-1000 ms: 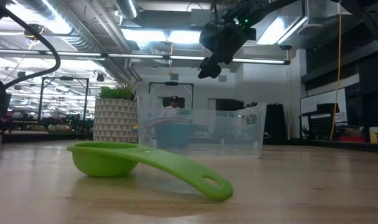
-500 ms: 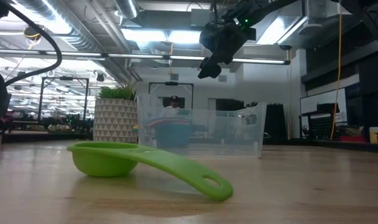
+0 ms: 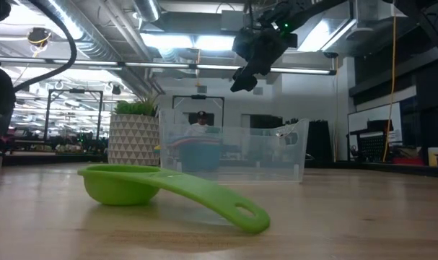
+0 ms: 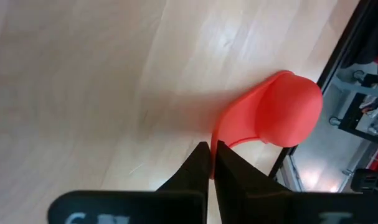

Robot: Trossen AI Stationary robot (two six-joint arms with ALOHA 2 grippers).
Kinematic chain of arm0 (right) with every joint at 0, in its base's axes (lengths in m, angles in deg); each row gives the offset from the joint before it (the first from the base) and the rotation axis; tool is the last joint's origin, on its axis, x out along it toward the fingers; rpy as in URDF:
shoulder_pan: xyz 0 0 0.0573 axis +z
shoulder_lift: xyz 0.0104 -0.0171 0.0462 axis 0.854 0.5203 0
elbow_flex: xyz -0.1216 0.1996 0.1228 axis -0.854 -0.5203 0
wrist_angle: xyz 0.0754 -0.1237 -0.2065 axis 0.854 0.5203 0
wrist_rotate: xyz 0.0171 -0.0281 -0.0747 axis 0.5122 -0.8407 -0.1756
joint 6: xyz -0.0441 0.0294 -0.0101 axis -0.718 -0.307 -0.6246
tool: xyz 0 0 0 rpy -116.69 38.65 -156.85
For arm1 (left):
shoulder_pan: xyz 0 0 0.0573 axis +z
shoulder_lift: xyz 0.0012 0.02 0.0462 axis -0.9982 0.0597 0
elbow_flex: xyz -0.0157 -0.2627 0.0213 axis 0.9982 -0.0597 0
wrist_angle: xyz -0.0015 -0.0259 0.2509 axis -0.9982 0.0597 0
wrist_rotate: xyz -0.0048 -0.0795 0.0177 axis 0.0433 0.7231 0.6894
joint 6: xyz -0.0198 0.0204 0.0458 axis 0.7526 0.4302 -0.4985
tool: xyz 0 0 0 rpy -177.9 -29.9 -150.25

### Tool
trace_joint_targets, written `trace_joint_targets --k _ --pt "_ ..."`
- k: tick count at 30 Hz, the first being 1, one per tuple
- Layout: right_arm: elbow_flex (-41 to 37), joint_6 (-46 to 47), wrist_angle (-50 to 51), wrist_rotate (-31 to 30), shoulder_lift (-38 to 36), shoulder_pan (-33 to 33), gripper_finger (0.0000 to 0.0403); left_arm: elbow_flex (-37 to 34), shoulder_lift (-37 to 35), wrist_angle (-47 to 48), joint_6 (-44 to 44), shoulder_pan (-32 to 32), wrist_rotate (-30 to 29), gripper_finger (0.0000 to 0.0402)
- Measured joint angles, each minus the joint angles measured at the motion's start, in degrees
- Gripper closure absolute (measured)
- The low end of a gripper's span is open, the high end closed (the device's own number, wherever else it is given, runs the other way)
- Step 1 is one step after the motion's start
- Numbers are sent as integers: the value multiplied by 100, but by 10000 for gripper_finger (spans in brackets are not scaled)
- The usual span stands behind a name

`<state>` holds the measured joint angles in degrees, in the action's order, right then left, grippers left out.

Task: Nest measuring cups in basket
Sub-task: Stack the red measuring cup on top of the blue measuring cup

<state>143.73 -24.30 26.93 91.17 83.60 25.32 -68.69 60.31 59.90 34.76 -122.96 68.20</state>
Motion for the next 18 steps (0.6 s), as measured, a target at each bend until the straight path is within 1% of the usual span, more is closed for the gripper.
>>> trace_joint_targets --k 8,16,18 --pt "4 -3 -20 -2 -33 -231 98 0 0 -573 -4 110 -198 399" --pt "4 -80 -21 -2 -35 -463 98 0 -2 -1022 -10 509 -625 399" --pt "4 -112 -19 -2 -35 -513 98 0 -2 -1097 -68 609 -650 399"
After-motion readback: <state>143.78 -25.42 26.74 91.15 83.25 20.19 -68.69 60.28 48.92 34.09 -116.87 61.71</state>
